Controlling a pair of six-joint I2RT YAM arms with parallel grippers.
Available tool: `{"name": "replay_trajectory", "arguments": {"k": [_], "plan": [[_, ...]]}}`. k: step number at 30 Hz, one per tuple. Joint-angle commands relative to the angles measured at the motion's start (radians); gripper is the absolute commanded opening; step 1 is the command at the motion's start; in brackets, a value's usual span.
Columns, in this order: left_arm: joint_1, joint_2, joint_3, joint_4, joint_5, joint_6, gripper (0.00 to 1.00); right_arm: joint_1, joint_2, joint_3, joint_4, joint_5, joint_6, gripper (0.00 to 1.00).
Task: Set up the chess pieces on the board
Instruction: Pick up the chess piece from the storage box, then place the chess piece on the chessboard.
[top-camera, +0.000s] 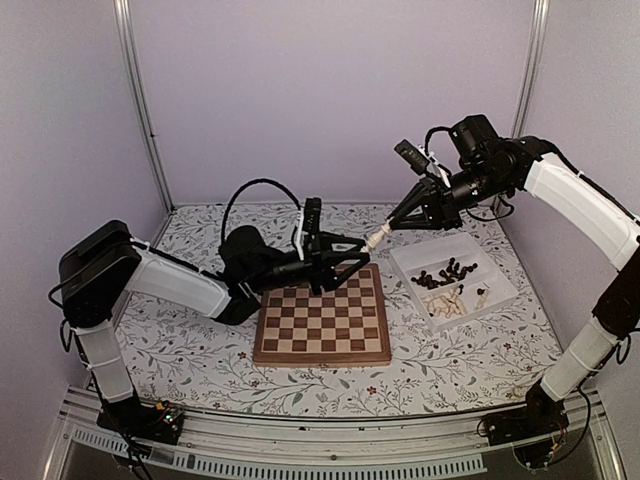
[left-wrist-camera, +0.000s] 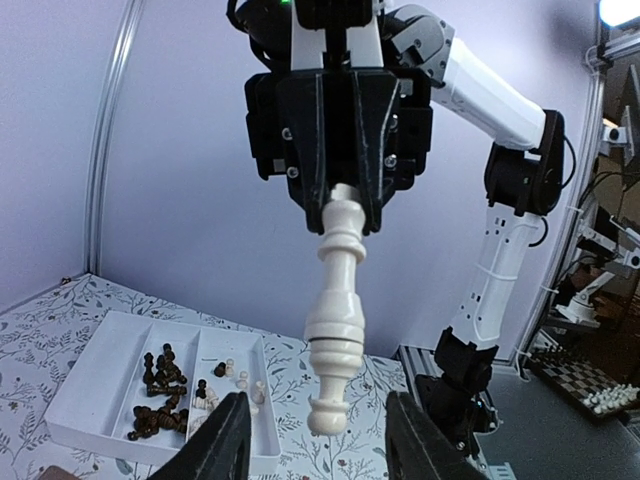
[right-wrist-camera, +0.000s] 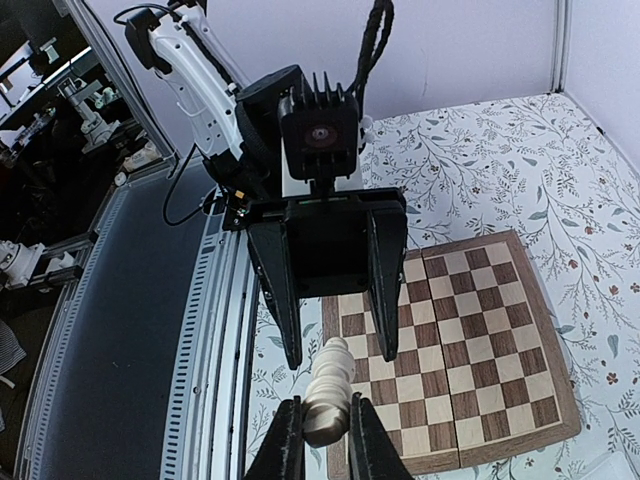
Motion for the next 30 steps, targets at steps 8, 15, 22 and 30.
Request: {"name": "replay_trajectory", "arguments": {"k": [8,15,22,30], "plan": [[-0.017,0.026,0.055,-0.046,0.041,0.013,0.32,-0.002,0.013,-0.003,0.014,-0.021,-0.003,0.01],[-0.013,0.006,0.053,-0.079,0.039,0.012,0.16,-0.001,0.008,-0.003,0.017,0.003,-0.002,0.01],[0.022,-0.196,0.005,-0.428,-0.004,0.086,0.03,-0.002,0.007,0.036,0.039,0.103,0.015,0.00],[0.155,-0.408,0.103,-1.109,-0.213,0.190,0.01,0.048,0.032,0.034,0.058,0.293,0.013,0.00]]}}
